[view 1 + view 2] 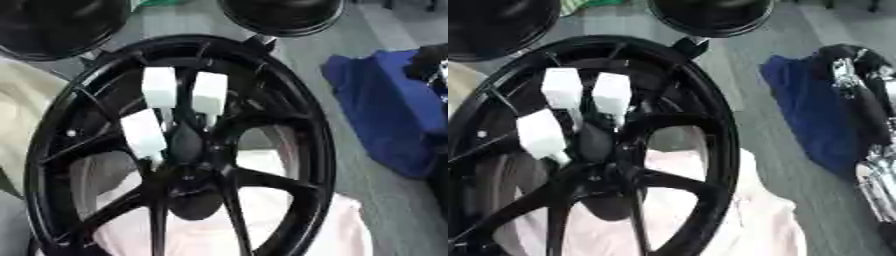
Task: Pull the pin out of the wheel hub.
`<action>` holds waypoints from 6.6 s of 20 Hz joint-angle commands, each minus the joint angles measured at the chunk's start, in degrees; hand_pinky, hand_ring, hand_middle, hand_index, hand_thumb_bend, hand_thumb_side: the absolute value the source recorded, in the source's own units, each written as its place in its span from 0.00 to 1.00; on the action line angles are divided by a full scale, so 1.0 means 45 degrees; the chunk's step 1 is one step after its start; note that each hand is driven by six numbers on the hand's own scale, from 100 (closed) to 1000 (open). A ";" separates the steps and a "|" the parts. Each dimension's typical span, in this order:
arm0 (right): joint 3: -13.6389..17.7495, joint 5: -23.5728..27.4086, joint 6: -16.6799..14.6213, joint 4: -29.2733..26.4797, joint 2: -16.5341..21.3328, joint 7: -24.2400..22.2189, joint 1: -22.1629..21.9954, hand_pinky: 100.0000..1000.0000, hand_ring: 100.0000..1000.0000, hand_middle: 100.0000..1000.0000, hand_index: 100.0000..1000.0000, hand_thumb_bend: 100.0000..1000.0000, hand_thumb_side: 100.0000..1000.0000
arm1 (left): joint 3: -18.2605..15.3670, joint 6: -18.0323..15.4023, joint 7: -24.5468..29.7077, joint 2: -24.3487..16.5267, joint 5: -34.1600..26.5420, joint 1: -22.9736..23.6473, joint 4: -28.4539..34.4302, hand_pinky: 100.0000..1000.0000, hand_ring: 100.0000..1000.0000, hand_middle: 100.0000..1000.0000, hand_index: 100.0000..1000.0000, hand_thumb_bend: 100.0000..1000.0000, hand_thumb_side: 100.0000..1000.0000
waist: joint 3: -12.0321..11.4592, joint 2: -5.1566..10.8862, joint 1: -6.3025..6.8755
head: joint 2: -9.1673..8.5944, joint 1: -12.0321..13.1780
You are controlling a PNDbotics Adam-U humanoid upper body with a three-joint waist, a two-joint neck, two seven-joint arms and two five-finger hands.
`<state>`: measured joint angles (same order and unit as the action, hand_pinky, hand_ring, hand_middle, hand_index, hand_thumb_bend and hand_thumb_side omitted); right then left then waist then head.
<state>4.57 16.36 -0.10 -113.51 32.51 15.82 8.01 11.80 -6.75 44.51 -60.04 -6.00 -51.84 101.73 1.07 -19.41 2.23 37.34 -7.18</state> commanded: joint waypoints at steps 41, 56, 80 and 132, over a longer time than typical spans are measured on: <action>-0.0093 0.0117 0.0173 -0.0240 0.0396 -0.0038 0.0217 0.73 0.62 0.56 0.63 0.00 0.55 | 0.3468 0.3322 0.0558 0.2973 0.3195 -0.3452 -0.2520 0.90 0.75 0.71 0.88 0.54 0.52 | 0.0323 0.0438 0.0222 | -0.0117 0.0278; -0.0158 0.0166 0.0284 -0.0240 0.0340 -0.0012 0.0217 0.73 0.62 0.56 0.63 0.00 0.56 | 0.3431 0.3739 0.1631 0.3167 0.2281 -0.3715 -0.2343 0.91 0.75 0.71 0.86 0.63 0.51 | 0.0321 0.0438 0.0216 | -0.0025 0.0348; -0.0199 0.0193 0.0353 -0.0240 0.0237 0.0010 0.0287 0.73 0.62 0.56 0.63 0.00 0.57 | 0.4286 0.4887 0.1586 0.3539 0.2929 -0.3611 -0.2004 0.88 0.73 0.68 0.81 0.62 0.47 | 0.0462 0.0345 0.0268 | 0.0166 0.0567; -0.0187 0.0246 0.0317 -0.0240 0.0096 -0.0003 0.0404 0.73 0.62 0.56 0.63 0.00 0.59 | 0.4654 0.4134 0.1050 0.4254 0.4937 -0.3142 -0.3339 0.80 0.64 0.59 0.73 0.41 0.27 | 0.0774 0.0213 0.0298 | 0.0171 0.1022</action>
<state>3.45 17.30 1.41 -113.51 32.05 15.80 9.51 32.96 12.08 49.21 -40.29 15.90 -65.16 86.54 4.51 -19.53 3.78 38.66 -2.70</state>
